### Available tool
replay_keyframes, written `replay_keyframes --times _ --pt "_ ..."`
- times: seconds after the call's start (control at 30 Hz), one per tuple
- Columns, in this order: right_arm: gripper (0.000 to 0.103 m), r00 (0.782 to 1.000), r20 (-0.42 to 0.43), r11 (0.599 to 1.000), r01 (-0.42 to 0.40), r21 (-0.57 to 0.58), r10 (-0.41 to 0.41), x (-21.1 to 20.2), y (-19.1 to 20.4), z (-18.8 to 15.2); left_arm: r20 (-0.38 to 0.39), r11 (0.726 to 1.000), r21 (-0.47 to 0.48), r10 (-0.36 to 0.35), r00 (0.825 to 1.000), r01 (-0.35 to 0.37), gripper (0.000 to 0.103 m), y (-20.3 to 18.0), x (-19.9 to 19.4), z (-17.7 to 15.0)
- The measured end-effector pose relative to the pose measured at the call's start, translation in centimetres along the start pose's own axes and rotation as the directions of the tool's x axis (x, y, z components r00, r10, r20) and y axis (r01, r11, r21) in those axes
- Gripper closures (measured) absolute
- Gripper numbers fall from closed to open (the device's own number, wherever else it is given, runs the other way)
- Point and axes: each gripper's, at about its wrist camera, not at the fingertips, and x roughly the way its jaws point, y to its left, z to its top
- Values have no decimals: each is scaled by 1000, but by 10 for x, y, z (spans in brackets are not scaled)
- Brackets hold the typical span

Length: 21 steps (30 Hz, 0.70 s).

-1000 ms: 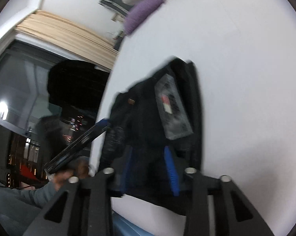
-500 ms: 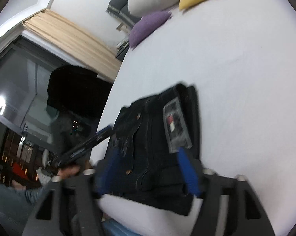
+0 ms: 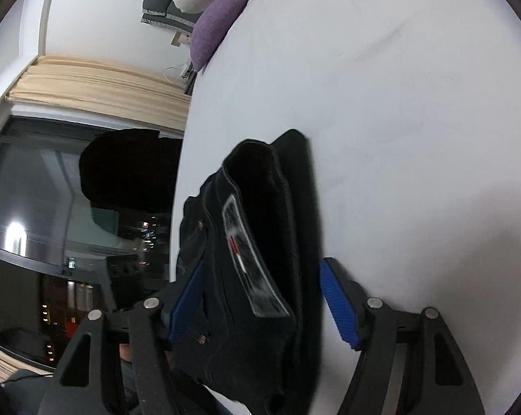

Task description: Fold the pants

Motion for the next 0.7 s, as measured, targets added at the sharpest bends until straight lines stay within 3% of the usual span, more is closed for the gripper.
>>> replay_keyframes --times 0.03,0.13,0.17,0.23,0.47,0.6,0.7 --pt "33 1000 -10 1000 8 -13 -8 4 3 1 -9 1000 0 -8 1000 8 19 0 2 2" --pt "39 1000 -19 999 22 -43 -23 12 11 1 -23 1000 -16 0 1000 -1 51 1 9 6" --pt "49 999 -21 998 33 -59 -34 14 13 0 -25 999 -34 -17 1000 16 62 4 14 8" --pt "67 997 -21 995 68 -73 -70 15 15 -4 -28 997 -61 -53 998 52 71 11 16 10" --pt "77 995 45 991 90 -98 -86 1 39 -11 -7 988 -77 -136 991 136 87 9 8 13" --pt "85 996 84 991 53 -123 -43 -12 67 -7 38 973 -90 -212 977 214 89 11 -14 22" --pt "85 996 90 985 25 -173 -9 -13 96 2 90 964 -84 -246 965 253 89 14 -39 37"
